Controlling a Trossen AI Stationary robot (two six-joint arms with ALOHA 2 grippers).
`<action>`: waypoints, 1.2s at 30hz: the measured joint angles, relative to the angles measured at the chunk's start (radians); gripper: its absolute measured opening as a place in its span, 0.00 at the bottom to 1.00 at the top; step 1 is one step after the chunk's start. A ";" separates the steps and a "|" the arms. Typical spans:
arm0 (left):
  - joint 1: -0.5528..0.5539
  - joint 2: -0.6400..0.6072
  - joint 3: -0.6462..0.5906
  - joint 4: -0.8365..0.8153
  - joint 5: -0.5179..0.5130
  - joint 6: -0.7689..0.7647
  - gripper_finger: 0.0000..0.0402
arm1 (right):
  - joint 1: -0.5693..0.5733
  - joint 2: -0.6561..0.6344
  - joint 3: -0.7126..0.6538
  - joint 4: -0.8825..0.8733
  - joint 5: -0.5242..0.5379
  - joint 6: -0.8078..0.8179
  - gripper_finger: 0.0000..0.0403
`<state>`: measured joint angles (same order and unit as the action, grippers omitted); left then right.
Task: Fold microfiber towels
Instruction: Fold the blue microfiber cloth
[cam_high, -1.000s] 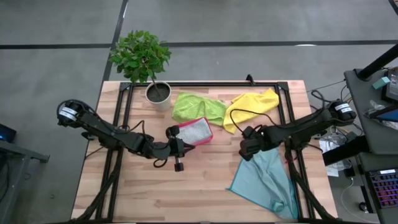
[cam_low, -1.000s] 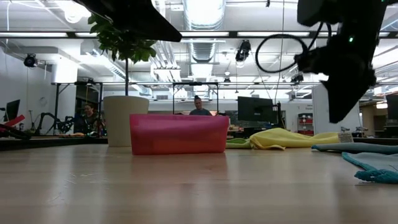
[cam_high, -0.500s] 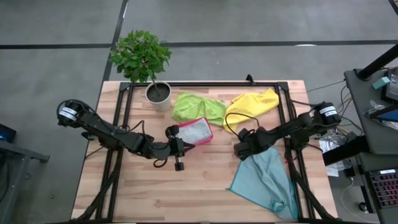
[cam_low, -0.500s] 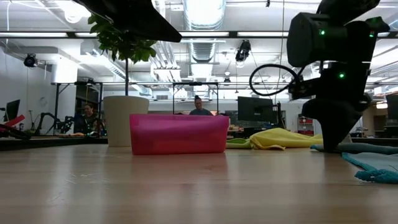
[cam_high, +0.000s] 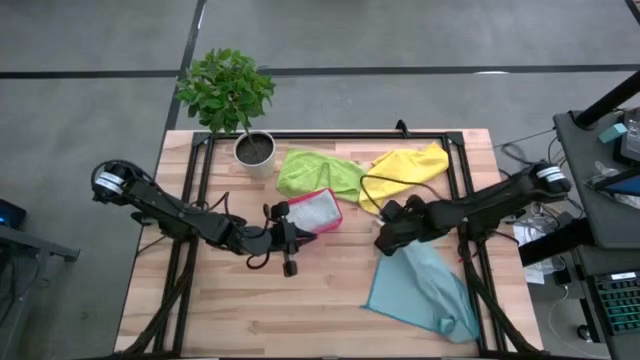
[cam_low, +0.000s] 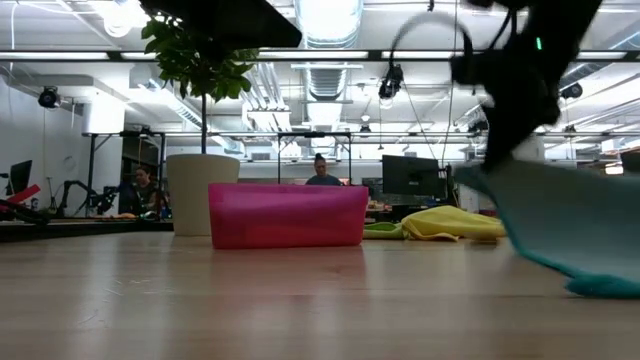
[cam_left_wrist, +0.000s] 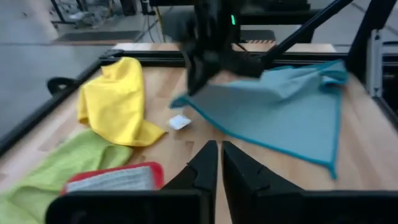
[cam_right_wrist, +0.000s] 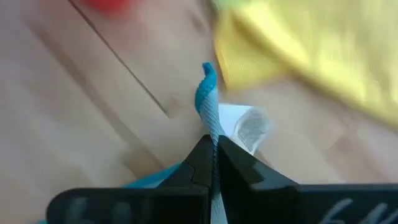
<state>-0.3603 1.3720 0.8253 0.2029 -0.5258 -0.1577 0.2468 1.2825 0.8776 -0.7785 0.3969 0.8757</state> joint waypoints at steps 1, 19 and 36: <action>0.000 0.006 -0.001 0.004 0.005 -0.019 0.04 | 0.006 -0.025 0.015 0.006 0.018 -0.006 0.02; 0.007 0.361 0.026 0.455 -0.047 -0.094 0.46 | 0.044 -0.117 0.245 0.238 0.106 -0.355 0.02; 0.095 0.492 0.076 0.474 -0.093 -0.098 0.46 | 0.087 -0.078 0.328 0.282 0.101 -0.483 0.02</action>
<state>-0.2655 1.8638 0.9009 0.6773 -0.6193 -0.2552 0.3334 1.2045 1.2060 -0.4963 0.4980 0.3925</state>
